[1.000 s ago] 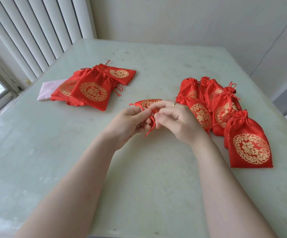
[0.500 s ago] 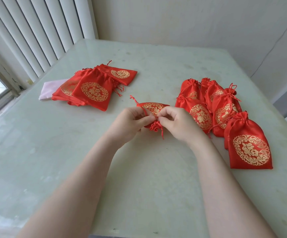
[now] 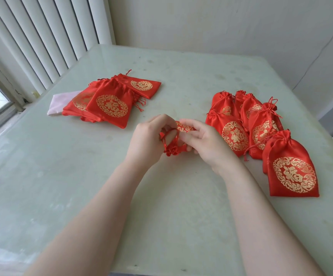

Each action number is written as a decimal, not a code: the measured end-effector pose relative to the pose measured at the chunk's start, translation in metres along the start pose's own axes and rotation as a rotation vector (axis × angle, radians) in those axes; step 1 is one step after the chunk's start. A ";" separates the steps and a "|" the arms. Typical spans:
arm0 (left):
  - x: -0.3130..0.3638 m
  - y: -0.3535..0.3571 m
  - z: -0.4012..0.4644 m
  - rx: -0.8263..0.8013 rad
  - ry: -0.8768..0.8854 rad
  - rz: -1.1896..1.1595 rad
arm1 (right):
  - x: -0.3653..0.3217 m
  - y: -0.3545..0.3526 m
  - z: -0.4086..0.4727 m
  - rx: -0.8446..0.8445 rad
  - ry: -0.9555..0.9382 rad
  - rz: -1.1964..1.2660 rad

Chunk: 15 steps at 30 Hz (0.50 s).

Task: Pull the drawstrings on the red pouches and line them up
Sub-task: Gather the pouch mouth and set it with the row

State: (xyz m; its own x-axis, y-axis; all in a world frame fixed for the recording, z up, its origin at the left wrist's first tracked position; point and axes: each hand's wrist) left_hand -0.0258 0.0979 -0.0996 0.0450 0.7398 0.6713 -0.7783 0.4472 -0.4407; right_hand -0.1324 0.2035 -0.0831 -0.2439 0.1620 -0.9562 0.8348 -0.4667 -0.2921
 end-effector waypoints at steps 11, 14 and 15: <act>-0.002 -0.004 0.000 -0.111 0.033 -0.050 | 0.008 -0.006 0.005 0.230 -0.272 -0.467; -0.003 -0.006 0.001 -0.147 -0.019 -0.041 | 0.008 -0.012 0.007 0.205 -0.231 -0.313; -0.003 -0.008 0.002 -0.158 -0.026 -0.026 | 0.004 -0.013 0.006 0.211 -0.169 -0.160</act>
State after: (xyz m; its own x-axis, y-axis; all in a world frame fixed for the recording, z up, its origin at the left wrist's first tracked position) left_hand -0.0208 0.0910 -0.0970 0.0456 0.7145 0.6981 -0.6689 0.5409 -0.5099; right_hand -0.1473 0.2046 -0.0836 -0.4577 0.1094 -0.8823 0.6627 -0.6196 -0.4206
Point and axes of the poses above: each hand's wrist, its own z-axis towards the middle knuckle, its own y-axis out of the palm, x = y × z, and after that the axes turned 7 degrees about -z, right-handed
